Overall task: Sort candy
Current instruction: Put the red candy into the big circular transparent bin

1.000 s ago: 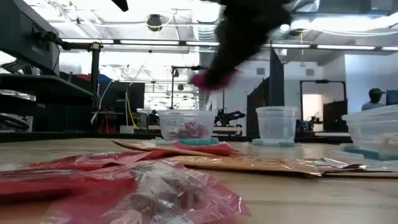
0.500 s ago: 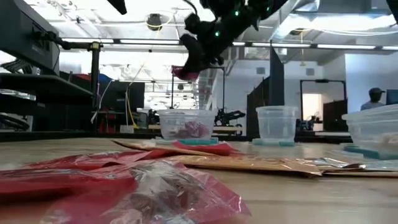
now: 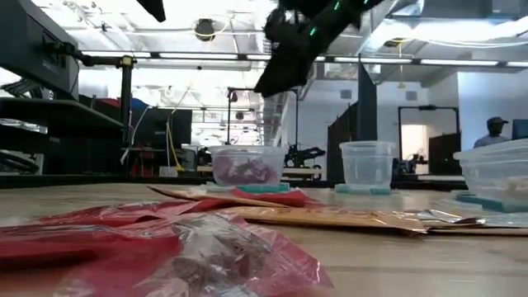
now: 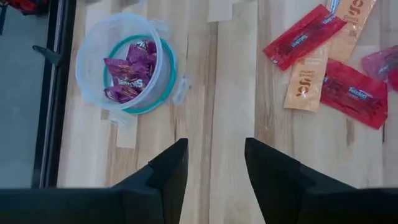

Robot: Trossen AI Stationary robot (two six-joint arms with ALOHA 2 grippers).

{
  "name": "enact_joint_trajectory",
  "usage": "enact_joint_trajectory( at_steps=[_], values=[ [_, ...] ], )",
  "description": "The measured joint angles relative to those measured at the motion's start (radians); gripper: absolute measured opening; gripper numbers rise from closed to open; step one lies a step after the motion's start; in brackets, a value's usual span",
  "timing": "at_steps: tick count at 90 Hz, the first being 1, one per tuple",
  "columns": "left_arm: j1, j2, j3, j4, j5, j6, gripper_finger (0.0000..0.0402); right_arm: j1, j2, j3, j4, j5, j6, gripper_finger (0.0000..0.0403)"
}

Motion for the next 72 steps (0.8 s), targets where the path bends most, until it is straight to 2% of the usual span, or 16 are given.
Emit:
enact_joint_trajectory(
  at_steps=[5,10,17,24,32,37,48,72],
  values=[
    [-0.005,0.0,0.0,0.001,0.0,-0.002,0.0143,0.085,0.003,-0.007,-0.043,0.005,0.032,0.0211],
    [-0.014,0.0,0.0,0.0,0.0,-0.003,0.0143,0.172,0.005,-0.043,-0.027,0.06,0.076,0.0206],
    [-0.021,0.0,0.0,0.0,0.0,-0.005,0.0143,0.283,0.003,-0.13,0.078,0.184,0.173,0.0198],
    [-0.028,0.0,0.0,-0.004,0.0,-0.012,0.0143,0.372,0.005,-0.232,0.182,0.316,0.341,0.0189],
    [-0.034,0.0,0.0,-0.011,0.0,-0.02,0.0143,0.433,0.006,-0.334,0.345,0.394,0.531,0.0181],
    [-0.035,0.0,0.0,-0.011,0.0,-0.026,0.0143,0.453,0.005,-0.384,0.453,0.415,0.605,0.0177],
    [-0.035,0.0,0.0,-0.02,0.0,-0.047,0.0143,0.478,0.04,-0.449,0.565,0.425,0.711,0.0168],
    [-0.039,0.0,-0.011,-0.033,0.001,-0.074,0.0143,0.51,0.234,-0.377,0.586,0.42,0.732,0.0148]
  ],
)
